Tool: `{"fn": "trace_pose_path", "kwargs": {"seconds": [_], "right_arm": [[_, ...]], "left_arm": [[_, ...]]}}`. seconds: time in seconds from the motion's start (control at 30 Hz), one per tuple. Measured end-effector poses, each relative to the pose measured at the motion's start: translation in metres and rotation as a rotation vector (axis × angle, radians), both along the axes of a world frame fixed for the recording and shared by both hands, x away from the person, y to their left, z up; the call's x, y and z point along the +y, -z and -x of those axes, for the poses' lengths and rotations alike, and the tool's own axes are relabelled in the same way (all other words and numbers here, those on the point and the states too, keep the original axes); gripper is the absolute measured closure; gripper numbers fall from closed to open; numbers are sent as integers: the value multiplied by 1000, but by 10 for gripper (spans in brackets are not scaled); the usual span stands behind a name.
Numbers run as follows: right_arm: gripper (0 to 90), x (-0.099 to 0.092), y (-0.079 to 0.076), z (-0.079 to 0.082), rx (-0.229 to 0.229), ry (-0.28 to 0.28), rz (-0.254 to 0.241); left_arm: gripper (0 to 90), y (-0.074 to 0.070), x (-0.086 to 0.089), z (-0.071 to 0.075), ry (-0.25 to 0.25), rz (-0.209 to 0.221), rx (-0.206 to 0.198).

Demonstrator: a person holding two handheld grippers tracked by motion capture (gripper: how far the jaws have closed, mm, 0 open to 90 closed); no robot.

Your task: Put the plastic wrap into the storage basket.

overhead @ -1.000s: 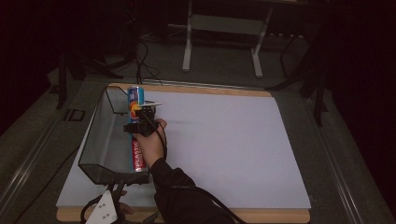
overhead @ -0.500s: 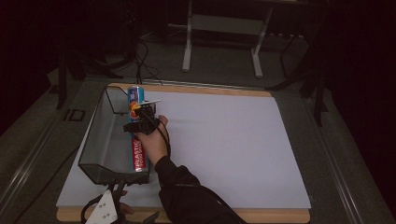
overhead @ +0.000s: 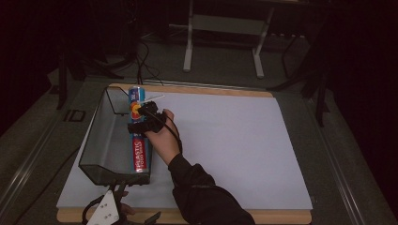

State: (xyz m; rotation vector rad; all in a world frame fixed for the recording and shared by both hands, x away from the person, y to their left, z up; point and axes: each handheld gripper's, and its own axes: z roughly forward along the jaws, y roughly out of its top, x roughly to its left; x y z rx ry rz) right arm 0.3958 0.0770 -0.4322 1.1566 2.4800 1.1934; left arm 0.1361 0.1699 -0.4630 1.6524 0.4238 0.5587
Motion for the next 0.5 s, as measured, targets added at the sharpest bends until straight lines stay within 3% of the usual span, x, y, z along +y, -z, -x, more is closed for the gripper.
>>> {"fn": "trace_pose_path", "kwargs": {"seconds": [0.17, 0.37, 0.5], "right_arm": [[127, -15, -12, 5, -37, -19, -22], [132, -32, -23, 12, -53, -26, -21], [131, -48, -29, 18, -87, -29, -16]], "left_arm": [[6, 0, 0, 0, 1, -1, 0], [6, 0, 0, 0, -1, 0, 1], [6, 0, -1, 0, -2, -6, 0]]}}
